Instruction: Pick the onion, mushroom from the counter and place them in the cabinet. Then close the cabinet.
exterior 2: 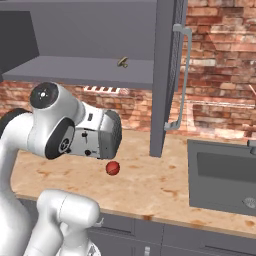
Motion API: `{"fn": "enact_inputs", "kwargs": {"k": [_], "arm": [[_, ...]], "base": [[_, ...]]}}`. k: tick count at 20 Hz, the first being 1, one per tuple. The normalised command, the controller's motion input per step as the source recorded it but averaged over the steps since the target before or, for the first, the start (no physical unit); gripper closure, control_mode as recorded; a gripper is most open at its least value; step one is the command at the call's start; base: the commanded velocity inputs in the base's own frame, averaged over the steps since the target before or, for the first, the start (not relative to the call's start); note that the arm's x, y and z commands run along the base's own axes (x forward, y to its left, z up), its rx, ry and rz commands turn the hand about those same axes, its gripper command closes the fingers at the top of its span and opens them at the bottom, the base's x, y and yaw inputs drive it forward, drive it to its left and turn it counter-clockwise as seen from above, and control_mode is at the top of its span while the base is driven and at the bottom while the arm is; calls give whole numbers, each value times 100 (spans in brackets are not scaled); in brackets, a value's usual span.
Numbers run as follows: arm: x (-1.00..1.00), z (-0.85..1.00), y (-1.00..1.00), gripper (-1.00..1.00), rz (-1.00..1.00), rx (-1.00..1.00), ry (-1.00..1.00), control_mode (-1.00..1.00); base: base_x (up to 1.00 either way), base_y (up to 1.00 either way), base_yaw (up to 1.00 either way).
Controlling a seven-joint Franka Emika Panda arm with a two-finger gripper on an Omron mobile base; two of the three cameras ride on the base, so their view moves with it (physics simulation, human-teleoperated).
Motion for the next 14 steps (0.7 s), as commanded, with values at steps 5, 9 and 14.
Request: {"fn": "enact_inputs", "kwargs": {"k": [5,9,14], "arm": [[-29,-100,0,-100,0,-1,14,-100],[0,-80,0,-100,0,-2,5,-100],[1,-47,0,-100,0,0,11,-100]], "base": [[0,0,0],[0,0,0],[0,0,0]]}}
